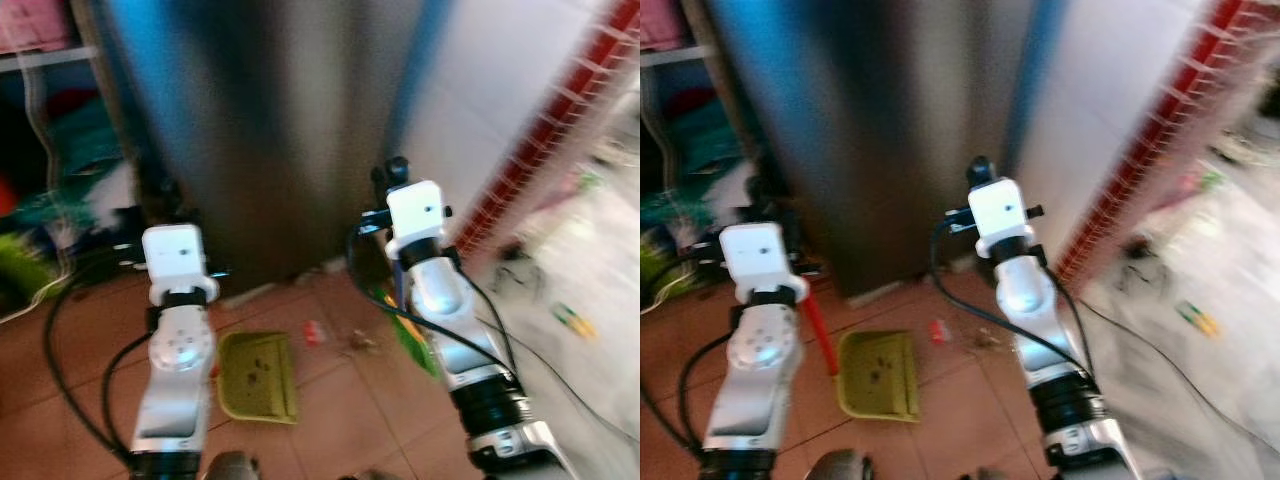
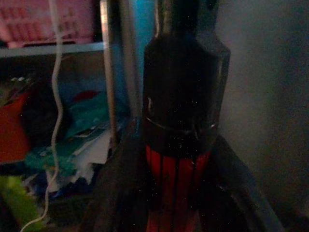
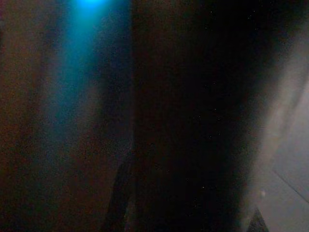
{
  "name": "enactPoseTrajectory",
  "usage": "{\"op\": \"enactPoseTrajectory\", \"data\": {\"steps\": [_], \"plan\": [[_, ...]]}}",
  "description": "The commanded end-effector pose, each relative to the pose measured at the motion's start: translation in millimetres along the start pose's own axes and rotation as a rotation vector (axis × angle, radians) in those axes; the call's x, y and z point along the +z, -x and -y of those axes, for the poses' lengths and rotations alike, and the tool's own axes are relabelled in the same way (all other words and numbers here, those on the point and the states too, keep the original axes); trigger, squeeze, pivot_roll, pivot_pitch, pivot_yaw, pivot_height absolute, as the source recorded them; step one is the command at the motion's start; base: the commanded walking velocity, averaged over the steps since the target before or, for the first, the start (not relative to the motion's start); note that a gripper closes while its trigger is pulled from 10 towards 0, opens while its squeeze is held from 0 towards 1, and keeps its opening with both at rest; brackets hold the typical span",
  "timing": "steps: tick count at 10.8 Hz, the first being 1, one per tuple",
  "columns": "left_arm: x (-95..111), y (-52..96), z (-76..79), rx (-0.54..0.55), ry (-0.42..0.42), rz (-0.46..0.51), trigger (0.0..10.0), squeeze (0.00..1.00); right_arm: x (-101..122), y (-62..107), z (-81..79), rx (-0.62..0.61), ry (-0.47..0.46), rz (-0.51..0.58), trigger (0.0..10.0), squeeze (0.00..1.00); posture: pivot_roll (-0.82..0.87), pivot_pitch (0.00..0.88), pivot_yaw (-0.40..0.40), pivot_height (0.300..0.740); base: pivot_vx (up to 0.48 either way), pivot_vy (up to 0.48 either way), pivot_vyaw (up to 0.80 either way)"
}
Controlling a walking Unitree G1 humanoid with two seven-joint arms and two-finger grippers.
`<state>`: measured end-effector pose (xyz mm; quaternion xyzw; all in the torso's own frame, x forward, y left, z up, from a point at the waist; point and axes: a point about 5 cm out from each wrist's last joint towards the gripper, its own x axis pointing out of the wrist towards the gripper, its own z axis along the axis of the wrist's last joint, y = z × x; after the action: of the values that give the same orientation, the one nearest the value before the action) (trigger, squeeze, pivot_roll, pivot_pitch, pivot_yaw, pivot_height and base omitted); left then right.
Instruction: Sweep floor
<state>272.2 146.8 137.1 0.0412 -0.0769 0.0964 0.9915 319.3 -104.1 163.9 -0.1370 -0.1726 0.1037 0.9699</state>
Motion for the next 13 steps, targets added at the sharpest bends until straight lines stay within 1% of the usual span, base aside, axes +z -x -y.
{"op": "enactPoseTrajectory", "data": {"steps": [1, 2, 4, 7, 10, 13], "plan": [[10.3, -2.7, -5.8, 0.025, -0.001, 0.054, 10.0, 0.00, 16.9, -5.9, -3.2, 0.022, 0.016, 0.081, 10.0, 0.00, 0.02, 0.057, -0.073, 0.740, 0.300, 0.375, 0.80], [9.7, -2.4, -5.5, 0.027, -0.001, 0.051, 10.0, 0.00, 17.0, -6.0, -3.2, 0.022, 0.014, 0.080, 10.0, 0.00, 0.02, 0.058, -0.075, 0.740, 0.300, 0.375, 0.40], [8.7, -2.1, -5.3, 0.033, 0.000, 0.044, 10.0, 0.00, 16.3, -6.1, -2.7, 0.018, -0.002, 0.073, 10.0, 0.00, 0.02, 0.060, -0.077, 0.740, 0.287, 0.367, 0.00], [8.7, -3.3, -1.8, 0.037, 0.005, 0.052, 10.0, 0.00, 17.2, -7.0, -1.5, 0.016, 0.005, 0.079, 10.0, 0.00, 0.01, 0.059, -0.079, 0.740, 0.000, 0.000, 0.00], [8.7, -3.1, 0.8, 0.013, 0.005, 0.049, 10.0, 0.00, 19.9, -9.0, -1.0, 0.022, 0.035, 0.099, 10.0, 0.00, 0.01, 0.053, -0.080, 0.740, 0.000, 0.000, 0.00], [9.7, -2.8, -0.2, 0.014, 0.007, 0.052, 10.0, 0.00, 20.0, -7.8, -2.0, 0.025, 0.038, 0.102, 10.0, 0.00, 0.01, 0.059, -0.078, 0.740, 0.000, -0.279, 0.00]]}}
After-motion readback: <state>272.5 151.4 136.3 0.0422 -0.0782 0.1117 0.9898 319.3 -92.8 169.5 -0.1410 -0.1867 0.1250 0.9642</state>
